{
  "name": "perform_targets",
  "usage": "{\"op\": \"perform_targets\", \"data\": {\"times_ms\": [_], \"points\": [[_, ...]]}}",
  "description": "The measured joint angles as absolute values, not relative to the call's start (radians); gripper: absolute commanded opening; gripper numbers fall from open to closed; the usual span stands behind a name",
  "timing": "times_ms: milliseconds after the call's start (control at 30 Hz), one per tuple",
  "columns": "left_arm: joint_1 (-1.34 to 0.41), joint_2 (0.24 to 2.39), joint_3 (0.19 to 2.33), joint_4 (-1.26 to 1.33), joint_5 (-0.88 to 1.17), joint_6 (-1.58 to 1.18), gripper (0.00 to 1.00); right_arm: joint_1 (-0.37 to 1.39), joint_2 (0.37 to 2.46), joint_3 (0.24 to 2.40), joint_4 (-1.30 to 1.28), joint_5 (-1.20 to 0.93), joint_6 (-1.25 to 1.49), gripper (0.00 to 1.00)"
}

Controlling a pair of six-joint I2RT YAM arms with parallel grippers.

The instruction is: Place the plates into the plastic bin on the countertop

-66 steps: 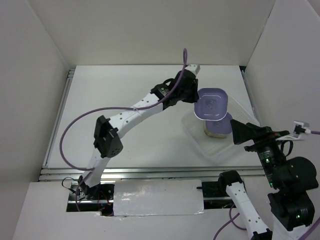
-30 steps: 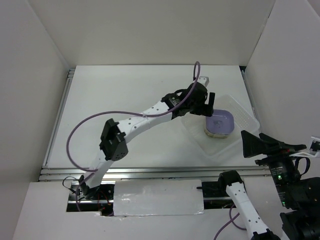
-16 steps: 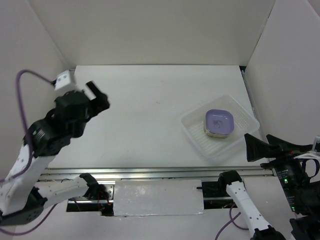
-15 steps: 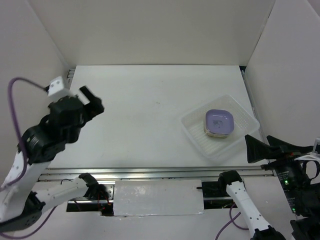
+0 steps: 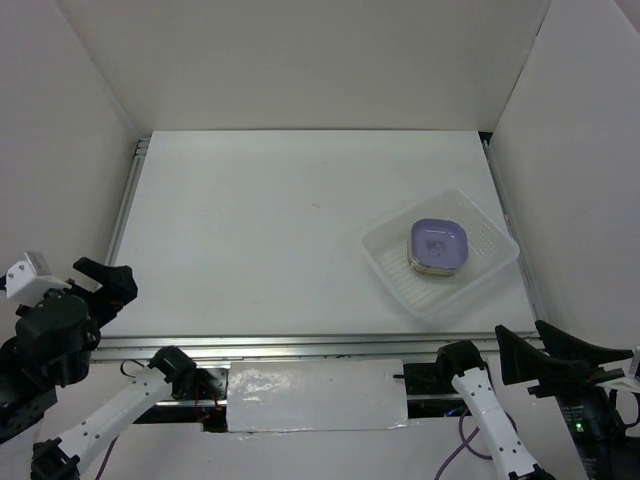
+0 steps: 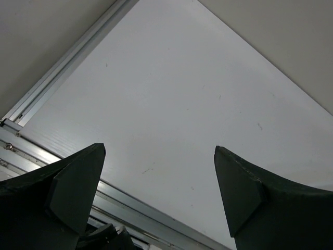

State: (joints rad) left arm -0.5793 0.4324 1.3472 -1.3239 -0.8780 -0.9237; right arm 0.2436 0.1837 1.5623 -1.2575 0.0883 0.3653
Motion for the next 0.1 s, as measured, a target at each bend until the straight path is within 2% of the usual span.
{"op": "perform_targets", "data": {"times_ms": [100], "points": [[-0.579,0.432,1.311,-1.328,-0.871,-0.924,0.99,0.245,0.183,1.549,-1.269,0.09,0.371,1.0]]}}
